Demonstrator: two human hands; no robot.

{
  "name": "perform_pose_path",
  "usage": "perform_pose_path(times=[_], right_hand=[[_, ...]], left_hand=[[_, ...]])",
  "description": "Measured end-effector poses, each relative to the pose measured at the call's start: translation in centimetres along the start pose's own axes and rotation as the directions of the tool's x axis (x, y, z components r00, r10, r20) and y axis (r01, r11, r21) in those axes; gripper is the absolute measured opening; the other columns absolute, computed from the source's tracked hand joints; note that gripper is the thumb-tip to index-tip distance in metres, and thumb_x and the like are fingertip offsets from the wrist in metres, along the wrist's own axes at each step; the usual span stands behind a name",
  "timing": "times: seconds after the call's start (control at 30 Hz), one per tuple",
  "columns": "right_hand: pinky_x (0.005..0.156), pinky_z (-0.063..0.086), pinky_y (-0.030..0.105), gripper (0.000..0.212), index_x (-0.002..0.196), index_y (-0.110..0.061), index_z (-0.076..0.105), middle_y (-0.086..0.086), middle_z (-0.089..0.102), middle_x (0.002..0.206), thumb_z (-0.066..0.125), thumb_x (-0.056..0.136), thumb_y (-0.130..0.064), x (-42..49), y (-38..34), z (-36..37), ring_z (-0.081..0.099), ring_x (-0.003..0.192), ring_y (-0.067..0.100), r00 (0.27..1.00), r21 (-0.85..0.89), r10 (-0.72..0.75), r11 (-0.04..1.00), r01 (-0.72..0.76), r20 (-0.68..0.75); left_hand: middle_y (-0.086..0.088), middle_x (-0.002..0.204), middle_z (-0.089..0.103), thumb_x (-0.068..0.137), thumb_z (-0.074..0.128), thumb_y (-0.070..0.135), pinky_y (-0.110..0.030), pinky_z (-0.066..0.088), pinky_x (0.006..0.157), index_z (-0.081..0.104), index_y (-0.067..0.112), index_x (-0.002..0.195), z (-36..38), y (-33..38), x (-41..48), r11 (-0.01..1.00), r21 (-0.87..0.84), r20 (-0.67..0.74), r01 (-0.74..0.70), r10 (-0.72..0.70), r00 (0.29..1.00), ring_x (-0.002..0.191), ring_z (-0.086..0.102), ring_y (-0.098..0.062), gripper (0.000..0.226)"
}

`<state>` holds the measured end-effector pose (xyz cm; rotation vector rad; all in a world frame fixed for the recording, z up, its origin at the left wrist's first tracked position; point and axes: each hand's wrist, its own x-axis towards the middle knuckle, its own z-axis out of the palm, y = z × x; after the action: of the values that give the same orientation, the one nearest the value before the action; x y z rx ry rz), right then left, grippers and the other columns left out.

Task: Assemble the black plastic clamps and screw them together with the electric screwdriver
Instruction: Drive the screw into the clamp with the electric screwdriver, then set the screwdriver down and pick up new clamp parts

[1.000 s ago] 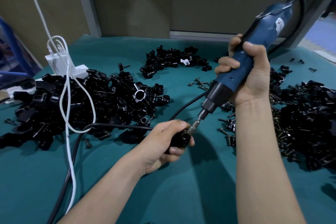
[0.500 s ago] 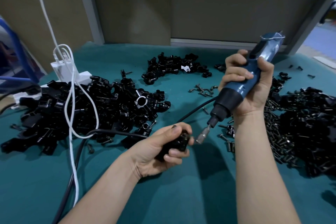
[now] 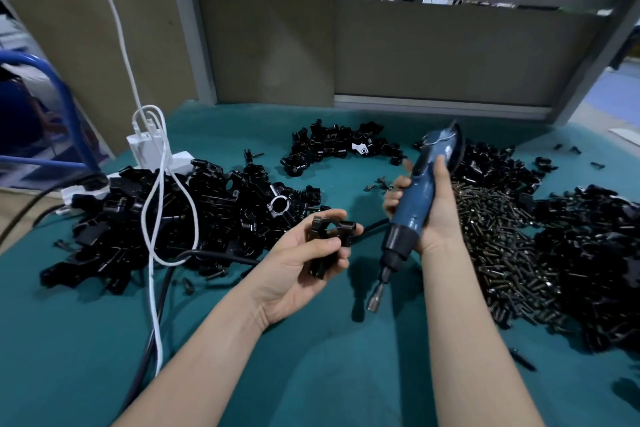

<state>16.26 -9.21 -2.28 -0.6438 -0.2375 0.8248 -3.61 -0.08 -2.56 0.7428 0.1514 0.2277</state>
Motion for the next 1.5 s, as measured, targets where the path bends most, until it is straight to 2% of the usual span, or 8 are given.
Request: perform_pose_path(times=[0.17,0.47,0.53,0.6,0.73,0.9,1.3,1.5], right_hand=[[0.045,0.050,0.023,0.081,0.148,-0.014,0.028,0.005,0.062,0.086,0.063,0.080,-0.041,1.0,2.7,0.8,0.053,0.046,0.016,0.996,-0.120,-0.043,0.992,0.034,-0.075],[0.056,0.056,0.031,0.064,0.140,-0.028,0.040,0.008,0.068,0.087,0.066,0.082,-0.024,0.7,4.7,0.7,0.064,0.063,0.021,0.999,-0.090,-0.024,0.996,0.020,-0.038],[0.061,0.057,0.034,0.065,0.141,-0.026,0.040,0.009,0.069,0.081,0.066,0.082,-0.021,0.8,4.5,0.4,0.068,0.067,0.024,0.998,-0.054,-0.041,0.998,0.038,-0.055],[0.062,0.058,0.035,0.066,0.142,-0.025,0.040,0.008,0.068,0.074,0.066,0.081,-0.020,0.9,4.3,0.2,0.067,0.063,0.023,0.997,-0.018,-0.040,0.999,0.039,-0.064],[0.063,0.059,0.036,0.068,0.140,-0.022,0.042,0.008,0.066,0.073,0.067,0.077,-0.022,0.9,4.3,-0.2,0.064,0.060,0.021,0.999,0.036,-0.020,0.999,0.021,-0.043],[0.073,0.060,0.039,0.050,0.136,-0.022,0.045,0.012,0.069,0.087,0.059,0.088,-0.023,1.1,4.5,-0.3,0.067,0.074,0.024,0.999,0.041,-0.035,0.998,0.036,-0.020],[0.057,0.053,0.028,0.061,0.138,-0.043,0.036,0.003,0.062,0.115,0.066,0.089,-0.021,1.1,4.9,0.7,0.066,0.078,0.022,0.973,-0.375,-0.094,0.927,0.008,-0.211],[0.111,0.025,0.026,0.048,0.139,-0.027,0.045,-0.007,0.031,0.154,0.048,0.096,-0.003,0.9,5.6,1.5,0.021,0.145,0.013,0.968,-0.814,-0.250,0.567,0.124,-0.026]], left_hand=[[-0.016,0.096,0.070,0.080,0.061,0.004,-0.021,0.052,0.059,0.062,0.008,0.110,0.8,0.1,0.0,0.990,0.096,-0.062,-0.100,0.106,0.992,0.063,0.056,-0.013,0.031],[-0.016,0.095,0.066,0.081,0.061,0.003,-0.021,0.051,0.060,0.061,0.009,0.111,2.1,0.5,-1.0,0.953,0.176,0.004,-0.246,0.249,0.969,0.060,0.052,-0.011,0.030],[-0.008,0.097,0.068,0.083,0.063,0.003,-0.021,0.054,0.066,0.064,0.022,0.107,1.9,1.7,-1.3,0.793,0.534,-0.023,-0.294,0.361,0.932,0.063,0.059,-0.013,0.030],[0.009,0.100,0.068,0.086,0.064,0.003,-0.018,0.054,0.076,0.063,0.038,0.102,1.2,4.1,-1.7,0.353,0.900,0.038,-0.255,0.521,0.853,0.075,0.064,-0.011,0.039],[0.004,0.115,0.053,0.086,0.064,0.005,-0.007,0.030,0.098,0.060,0.029,0.113,-2.1,9.1,-1.8,-0.303,0.952,0.172,0.034,0.626,0.760,0.106,0.052,-0.010,0.036],[-0.008,0.135,0.049,0.091,0.060,0.028,-0.040,0.036,0.108,0.052,0.027,0.134,-5.2,11.2,-0.9,-0.507,0.783,-0.064,0.359,0.508,0.859,0.124,0.046,-0.029,0.043],[-0.011,0.129,0.058,0.094,0.057,0.029,-0.032,0.044,0.093,0.056,0.016,0.128,-1.3,11.6,14.7,-0.573,0.756,-0.235,0.316,0.213,0.948,0.116,0.054,-0.027,0.037],[-0.006,0.103,0.052,0.086,0.057,0.002,-0.036,0.034,0.095,0.054,0.019,0.096,-4.9,10.0,18.5,-0.769,0.576,-0.205,0.276,0.191,0.960,0.102,0.048,-0.025,0.020]])
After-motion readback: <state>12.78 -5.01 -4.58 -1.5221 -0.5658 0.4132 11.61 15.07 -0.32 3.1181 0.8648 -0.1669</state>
